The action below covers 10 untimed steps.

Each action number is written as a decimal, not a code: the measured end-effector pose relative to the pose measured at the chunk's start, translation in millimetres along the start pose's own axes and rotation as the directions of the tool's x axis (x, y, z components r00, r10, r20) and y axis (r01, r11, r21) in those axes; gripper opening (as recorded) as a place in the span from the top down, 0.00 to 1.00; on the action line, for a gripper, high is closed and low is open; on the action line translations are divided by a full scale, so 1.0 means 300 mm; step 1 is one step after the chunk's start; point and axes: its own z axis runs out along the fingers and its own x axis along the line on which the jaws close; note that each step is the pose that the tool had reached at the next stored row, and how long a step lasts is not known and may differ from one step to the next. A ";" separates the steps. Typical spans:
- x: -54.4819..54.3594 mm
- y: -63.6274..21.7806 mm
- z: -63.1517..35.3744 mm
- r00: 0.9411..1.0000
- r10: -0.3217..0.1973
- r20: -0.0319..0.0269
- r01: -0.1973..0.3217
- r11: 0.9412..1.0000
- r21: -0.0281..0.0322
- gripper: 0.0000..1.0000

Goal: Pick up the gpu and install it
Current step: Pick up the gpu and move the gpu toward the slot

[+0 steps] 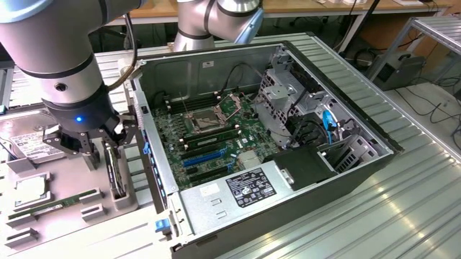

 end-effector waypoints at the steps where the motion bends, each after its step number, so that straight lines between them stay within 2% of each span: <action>1: 0.001 0.003 0.006 1.000 0.000 0.000 0.000 1.000 0.000 0.58; 4: 0.002 0.011 0.025 1.000 0.000 0.000 0.000 1.000 0.000 0.58; 10: 0.003 0.006 0.055 1.000 0.000 0.001 0.000 1.000 0.000 0.58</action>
